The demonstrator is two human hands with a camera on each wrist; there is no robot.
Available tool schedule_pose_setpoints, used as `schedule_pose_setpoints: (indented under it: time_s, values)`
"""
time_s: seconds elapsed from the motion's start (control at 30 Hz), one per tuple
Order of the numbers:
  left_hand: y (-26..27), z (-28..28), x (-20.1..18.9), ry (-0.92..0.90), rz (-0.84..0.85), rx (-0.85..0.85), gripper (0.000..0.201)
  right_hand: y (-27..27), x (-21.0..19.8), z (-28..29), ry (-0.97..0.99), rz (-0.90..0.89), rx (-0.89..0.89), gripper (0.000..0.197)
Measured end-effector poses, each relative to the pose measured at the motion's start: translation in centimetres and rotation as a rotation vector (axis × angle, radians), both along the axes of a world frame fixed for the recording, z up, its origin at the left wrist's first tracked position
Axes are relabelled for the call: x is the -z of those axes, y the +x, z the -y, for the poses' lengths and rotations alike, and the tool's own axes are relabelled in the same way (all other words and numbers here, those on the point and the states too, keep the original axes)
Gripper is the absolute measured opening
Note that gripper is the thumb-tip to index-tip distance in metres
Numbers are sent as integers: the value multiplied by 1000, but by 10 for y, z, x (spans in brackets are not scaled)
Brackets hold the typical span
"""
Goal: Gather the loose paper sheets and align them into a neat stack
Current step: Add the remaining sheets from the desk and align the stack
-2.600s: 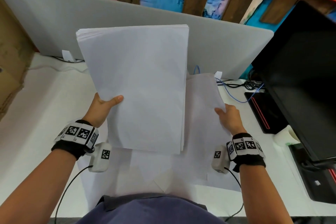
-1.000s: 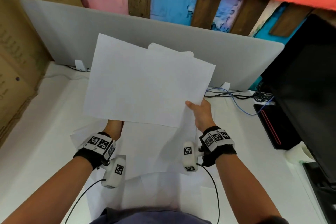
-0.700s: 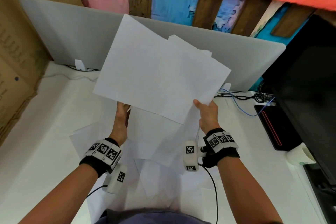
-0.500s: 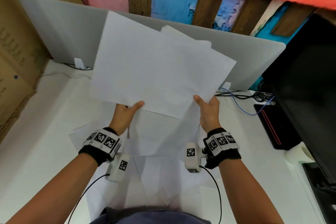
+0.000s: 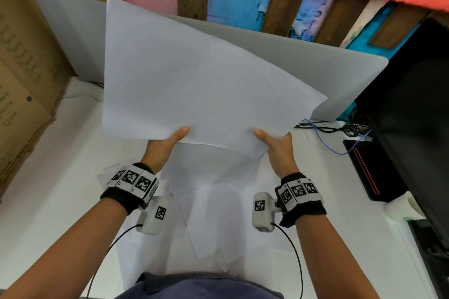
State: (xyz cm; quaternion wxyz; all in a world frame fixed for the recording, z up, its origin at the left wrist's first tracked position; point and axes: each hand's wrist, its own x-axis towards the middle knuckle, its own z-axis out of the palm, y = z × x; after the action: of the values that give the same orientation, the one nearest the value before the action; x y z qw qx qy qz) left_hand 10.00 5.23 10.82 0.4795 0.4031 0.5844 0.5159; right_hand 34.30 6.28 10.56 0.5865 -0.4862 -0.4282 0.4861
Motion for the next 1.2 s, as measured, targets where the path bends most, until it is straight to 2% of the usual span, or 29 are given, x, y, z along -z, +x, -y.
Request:
schedule_pose_setpoints:
  time_s: [0.1,0.17,0.2,0.27,0.3,0.4,0.47,0.5,0.57,0.6,0.67,0.77,0.83,0.9,0.97,1.0,1.07,1.1,1.13,1.2]
  values:
    - [-1,-3,0,51,-1,10,32,3,3,3,-7,-59,-25,72]
    - [-1,-6,3,19,-21,10,13,7,-4,6,29,-135,62,86]
    - [-1,-7,2,-1,-37,4,6,10,-11,6,69,-170,115,85]
    - [-1,-8,2,-9,-62,-16,26,18,-26,5,183,-172,229,71]
    - [0,-9,4,-9,-60,-25,31,22,-35,5,250,-111,291,61]
    - [2,-8,2,0,-62,-17,33,33,-44,4,388,220,412,36]
    - [1,-6,1,14,-52,-3,33,38,-35,4,382,413,445,21]
    - [1,-6,2,32,-40,4,26,40,-25,4,369,490,469,16]
    - [0,-5,2,70,-8,22,8,38,-2,10,371,629,560,24]
    - [0,-5,3,85,1,28,13,36,12,14,368,665,586,34]
    - [2,-4,2,121,0,36,28,31,34,22,303,645,577,45]
    - [2,-6,3,169,-17,39,34,28,49,27,122,462,549,24]
    - [0,-8,5,176,-16,34,38,29,44,28,137,419,599,19]
    - [-1,-9,8,184,-4,40,40,32,41,27,178,452,645,26]
    - [1,-9,7,196,-2,34,37,36,44,26,69,528,563,22]
    - [3,-8,6,203,0,28,33,38,49,25,-62,613,432,20]
    - [4,-9,4,207,19,45,23,39,62,24,-397,813,-8,21]
    - [4,-9,4,200,27,63,22,39,69,24,-528,840,-206,17]
    - [3,-10,4,198,21,80,24,38,72,24,-611,819,-317,24]
    - [2,-11,4,203,17,100,25,36,68,20,-569,709,-322,74]
